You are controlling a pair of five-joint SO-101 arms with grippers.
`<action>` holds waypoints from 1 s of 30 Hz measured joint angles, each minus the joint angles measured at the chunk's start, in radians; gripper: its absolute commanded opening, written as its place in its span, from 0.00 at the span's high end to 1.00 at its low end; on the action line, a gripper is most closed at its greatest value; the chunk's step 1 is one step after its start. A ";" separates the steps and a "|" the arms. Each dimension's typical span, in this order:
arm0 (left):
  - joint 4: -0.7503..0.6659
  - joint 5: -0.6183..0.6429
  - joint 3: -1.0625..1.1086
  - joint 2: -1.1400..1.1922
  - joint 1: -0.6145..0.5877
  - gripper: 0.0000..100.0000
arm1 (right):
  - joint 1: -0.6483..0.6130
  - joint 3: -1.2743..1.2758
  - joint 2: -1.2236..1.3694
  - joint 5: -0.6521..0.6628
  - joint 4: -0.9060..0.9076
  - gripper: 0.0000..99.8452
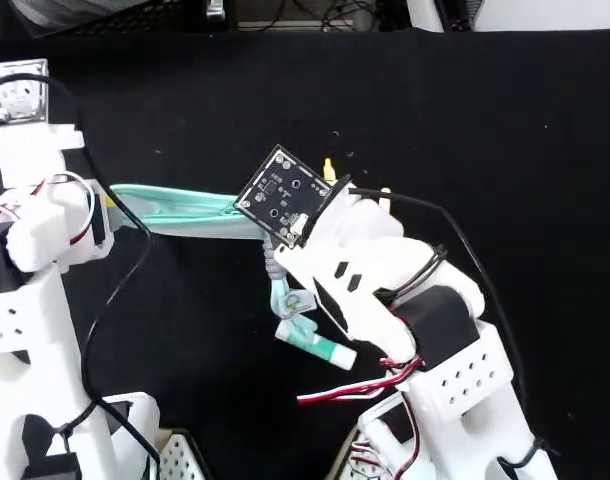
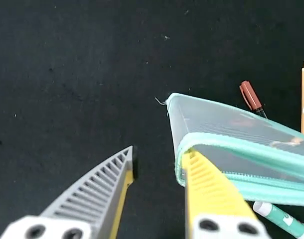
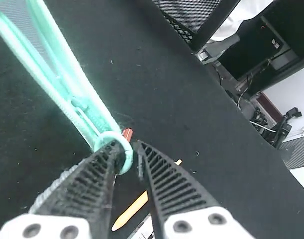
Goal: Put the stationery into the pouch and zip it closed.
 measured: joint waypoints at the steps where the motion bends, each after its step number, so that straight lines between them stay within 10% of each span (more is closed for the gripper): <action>1: -0.006 0.000 0.000 0.000 0.000 0.84 | 0.000 0.000 0.000 0.000 0.000 0.99; 30: -0.040 -0.002 -0.037 0.025 0.089 0.84 | 0.012 0.006 -0.005 0.000 0.014 0.99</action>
